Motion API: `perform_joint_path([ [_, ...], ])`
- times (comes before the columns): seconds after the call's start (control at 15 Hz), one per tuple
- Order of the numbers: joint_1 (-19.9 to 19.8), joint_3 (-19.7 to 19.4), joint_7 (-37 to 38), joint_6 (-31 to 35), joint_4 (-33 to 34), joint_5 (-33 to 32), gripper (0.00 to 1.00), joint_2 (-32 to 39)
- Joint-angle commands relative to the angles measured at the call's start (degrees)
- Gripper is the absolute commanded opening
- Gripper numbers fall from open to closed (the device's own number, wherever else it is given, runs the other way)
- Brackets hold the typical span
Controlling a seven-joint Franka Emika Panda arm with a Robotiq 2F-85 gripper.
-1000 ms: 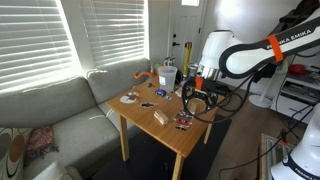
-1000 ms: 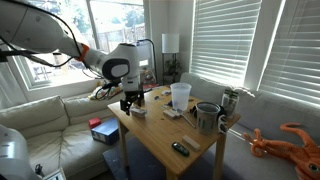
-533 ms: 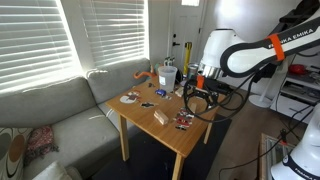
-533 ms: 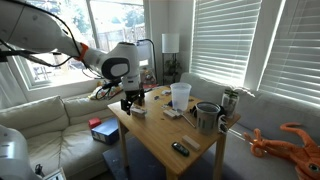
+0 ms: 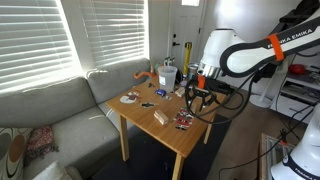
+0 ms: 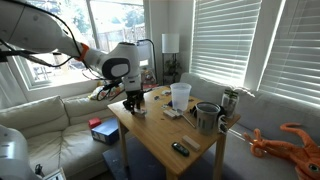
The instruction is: Put two blocks on the table, then turn the top block to the left, then stack the left blocks on the right blocks
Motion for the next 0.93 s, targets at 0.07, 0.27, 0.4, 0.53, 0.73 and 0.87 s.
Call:
perform_joint_path([
  [0.07,-0.57,-0.07,-1.6,0.62,0.11,-0.54,0.13,0.27],
  [0.27,-0.68,-0.07,-2.27,0.47,-0.27,-0.79,0.07,-0.88],
  [0.4,-0.94,0.18,-2.71,0.17,-0.46,-1.97,0.07,-1.77],
  [0.53,-0.83,0.46,-5.69,-0.08,-0.73,-4.72,0.07,-2.92],
  [0.73,-0.38,0.65,-12.61,0.16,-1.42,-8.35,0.07,-4.53],
  [0.87,-0.01,0.79,-17.31,0.43,-1.68,-9.57,0.07,-5.35],
])
